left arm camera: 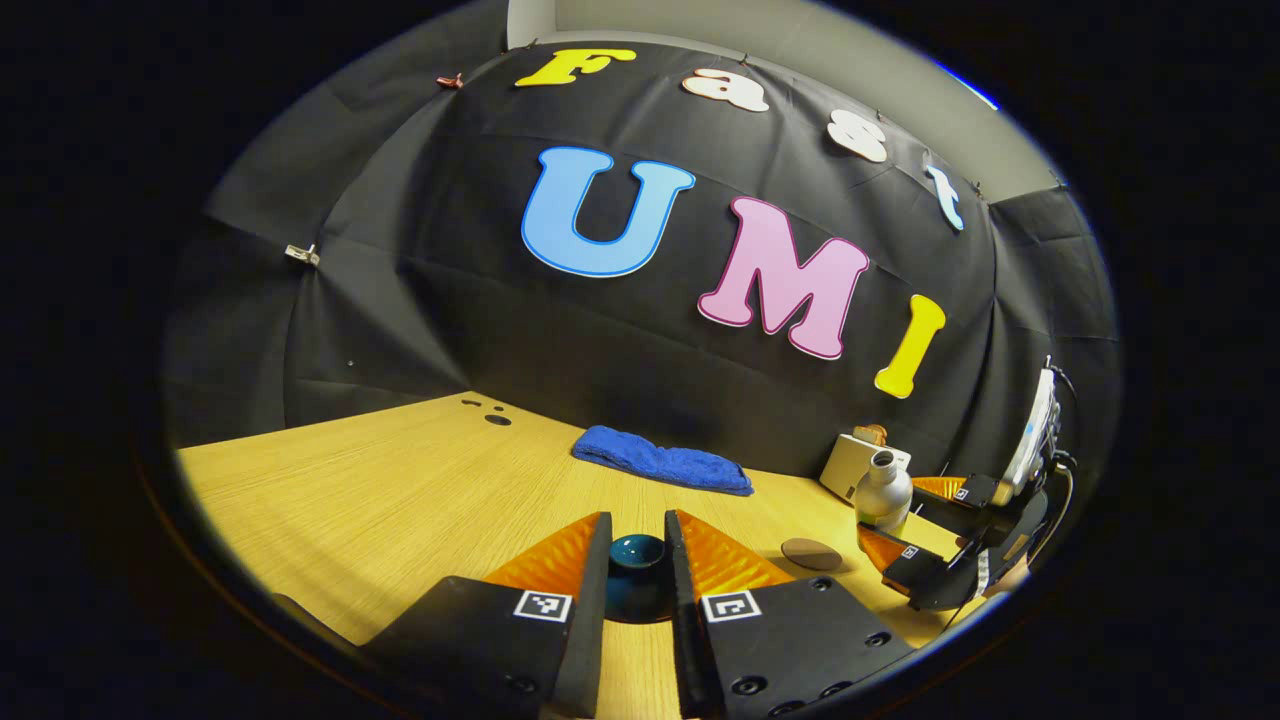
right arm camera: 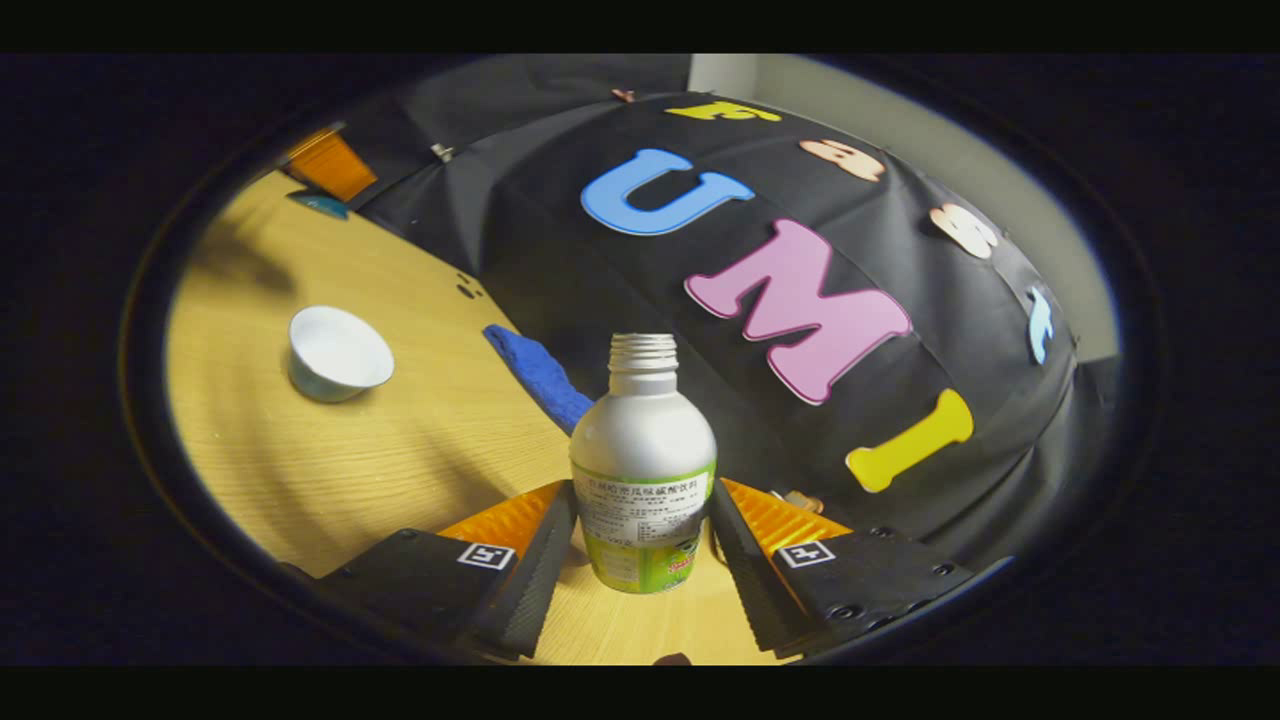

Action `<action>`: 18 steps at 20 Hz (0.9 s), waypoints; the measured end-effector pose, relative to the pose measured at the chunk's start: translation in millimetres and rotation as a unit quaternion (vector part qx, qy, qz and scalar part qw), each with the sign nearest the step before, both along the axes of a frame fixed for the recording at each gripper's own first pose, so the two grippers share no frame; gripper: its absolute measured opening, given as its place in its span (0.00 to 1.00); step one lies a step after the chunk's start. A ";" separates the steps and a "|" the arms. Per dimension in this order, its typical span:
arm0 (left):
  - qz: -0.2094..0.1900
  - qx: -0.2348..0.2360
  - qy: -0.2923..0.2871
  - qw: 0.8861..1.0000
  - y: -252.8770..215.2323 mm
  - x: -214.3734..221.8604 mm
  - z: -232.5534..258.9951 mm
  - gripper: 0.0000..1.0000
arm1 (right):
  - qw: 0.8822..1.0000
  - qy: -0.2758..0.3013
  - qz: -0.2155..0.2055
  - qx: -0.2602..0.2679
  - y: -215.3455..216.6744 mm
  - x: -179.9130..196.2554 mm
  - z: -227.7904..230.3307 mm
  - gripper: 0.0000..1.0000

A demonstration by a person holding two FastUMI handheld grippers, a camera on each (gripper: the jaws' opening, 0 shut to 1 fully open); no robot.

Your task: Open the teacup lid with one hand, grasp the water bottle and pour water into the teacup with the other hand; after pouring, place the water bottle on the coaster and then close the teacup lid.

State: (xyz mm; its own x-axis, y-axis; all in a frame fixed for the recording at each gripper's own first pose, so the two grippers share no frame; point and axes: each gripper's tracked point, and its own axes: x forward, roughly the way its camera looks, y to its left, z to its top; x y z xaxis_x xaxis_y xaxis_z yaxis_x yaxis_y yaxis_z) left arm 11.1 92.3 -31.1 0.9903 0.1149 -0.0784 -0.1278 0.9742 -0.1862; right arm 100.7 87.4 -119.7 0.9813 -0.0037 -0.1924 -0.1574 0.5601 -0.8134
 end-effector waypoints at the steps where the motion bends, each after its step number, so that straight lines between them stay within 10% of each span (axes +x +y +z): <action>1: -0.001 -0.003 0.001 1.000 0.8 0.4 -0.2 0.33 | 1.000 -0.002 0.008 -0.026 5.3 1.5 -0.8 0.80; 18: -0.001 -0.010 0.013 1.000 6.9 5.7 -11.0 0.33 | 0.945 0.016 0.110 -0.309 49.9 3.8 -34.2 0.79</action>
State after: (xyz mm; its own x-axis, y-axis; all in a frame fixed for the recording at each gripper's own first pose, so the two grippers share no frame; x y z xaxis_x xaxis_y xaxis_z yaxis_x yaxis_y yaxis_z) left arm 16.8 99.2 -42.1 0.9880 0.1118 -0.1064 -0.1317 0.9704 -0.2026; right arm 104.5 137.2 -153.9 0.9652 0.0778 -0.2497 -0.2447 -0.0687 -0.9672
